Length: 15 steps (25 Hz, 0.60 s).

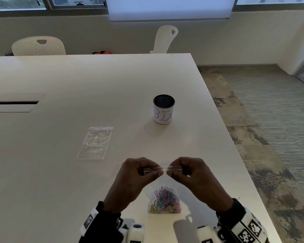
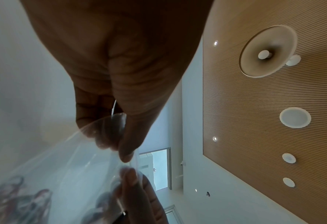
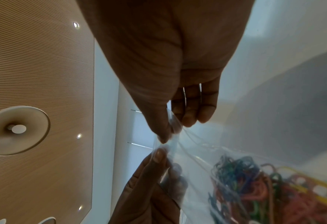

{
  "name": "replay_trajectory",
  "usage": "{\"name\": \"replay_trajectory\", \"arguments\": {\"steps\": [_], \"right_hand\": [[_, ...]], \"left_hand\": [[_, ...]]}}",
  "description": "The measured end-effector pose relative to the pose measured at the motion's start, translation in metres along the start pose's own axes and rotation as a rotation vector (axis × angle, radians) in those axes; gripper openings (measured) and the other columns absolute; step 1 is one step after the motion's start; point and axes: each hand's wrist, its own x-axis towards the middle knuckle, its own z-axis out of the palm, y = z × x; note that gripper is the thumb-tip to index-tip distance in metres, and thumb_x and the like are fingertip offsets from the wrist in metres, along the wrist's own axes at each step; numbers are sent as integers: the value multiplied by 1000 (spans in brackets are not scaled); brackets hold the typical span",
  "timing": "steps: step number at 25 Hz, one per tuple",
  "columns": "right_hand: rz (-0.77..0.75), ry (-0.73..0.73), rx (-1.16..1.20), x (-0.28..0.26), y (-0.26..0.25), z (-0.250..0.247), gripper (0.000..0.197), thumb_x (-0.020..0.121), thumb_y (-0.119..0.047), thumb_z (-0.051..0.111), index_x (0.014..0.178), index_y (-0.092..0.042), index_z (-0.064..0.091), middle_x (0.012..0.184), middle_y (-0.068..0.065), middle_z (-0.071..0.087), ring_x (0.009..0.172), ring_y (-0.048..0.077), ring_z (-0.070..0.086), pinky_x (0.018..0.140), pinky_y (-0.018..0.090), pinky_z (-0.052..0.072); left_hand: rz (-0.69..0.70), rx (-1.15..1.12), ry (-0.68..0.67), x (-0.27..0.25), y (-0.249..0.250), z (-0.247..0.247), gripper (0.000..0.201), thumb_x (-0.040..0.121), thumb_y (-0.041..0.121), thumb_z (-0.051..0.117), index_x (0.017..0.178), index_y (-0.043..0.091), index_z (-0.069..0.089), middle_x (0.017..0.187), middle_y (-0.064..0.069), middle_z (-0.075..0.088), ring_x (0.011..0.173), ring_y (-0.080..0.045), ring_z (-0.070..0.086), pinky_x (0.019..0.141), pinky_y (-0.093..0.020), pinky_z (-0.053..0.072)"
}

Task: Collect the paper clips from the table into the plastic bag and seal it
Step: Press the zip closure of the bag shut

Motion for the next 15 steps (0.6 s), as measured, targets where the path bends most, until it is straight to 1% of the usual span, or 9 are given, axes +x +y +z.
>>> {"name": "replay_trajectory", "arguments": {"steps": [1, 3, 6, 11, 12, 14, 15], "right_hand": [[2, 7, 7, -1, 0, 1, 4, 91, -23, 78, 92, -20, 78, 88, 4, 78, 86, 24, 74, 83, 37, 60], [2, 14, 19, -1, 2, 2, 3, 90, -23, 78, 92, -21, 78, 88, 4, 78, 86, 25, 74, 84, 40, 61], [-5, 17, 32, -2, 4, 3, 2, 90, -23, 78, 92, -22, 78, 88, 4, 79, 86, 25, 74, 85, 42, 61], [-29, 43, 54, -2, 6, 6, 2, 90, -23, 78, 92, -21, 78, 88, 5, 78, 85, 26, 74, 84, 44, 61], [-32, 51, 65, -3, 7, 7, 2, 90, -22, 78, 91, -21, 78, 86, 4, 78, 83, 23, 74, 82, 42, 62], [-48, 70, 90, -3, 8, 10, 4, 91, -17, 78, 87, -18, 77, 81, 3, 76, 77, 16, 70, 75, 32, 59], [-63, 84, 87, -3, 8, 12, 7, 90, -14, 78, 84, -16, 76, 79, 3, 75, 74, 17, 68, 72, 28, 56]], "left_hand": [[2, -10, -1, 0, -1, 0, 8, 83, 17, 86, 90, 15, 84, 88, -2, 82, 87, -16, 80, 83, -29, 63], [4, -28, -4, -1, -2, 1, 8, 83, 16, 86, 90, 15, 83, 89, -3, 82, 88, -18, 80, 85, -32, 64], [-4, -61, -5, -2, -4, 1, 9, 82, 14, 86, 90, 14, 83, 89, -5, 82, 87, -21, 80, 83, -32, 63], [3, -90, 4, -3, -5, 3, 6, 83, 11, 85, 88, 12, 83, 87, -8, 82, 87, -26, 79, 83, -36, 64], [3, -101, 11, -3, -6, 4, 5, 83, 9, 85, 87, 12, 83, 86, -8, 82, 85, -25, 79, 82, -36, 64], [2, -124, 31, -3, -7, 8, 6, 83, 6, 84, 85, 11, 82, 83, -10, 81, 80, -22, 78, 77, -33, 62], [1, -136, 41, -3, -8, 10, 7, 84, 4, 84, 84, 10, 82, 83, -10, 81, 78, -21, 76, 76, -33, 61]]}}
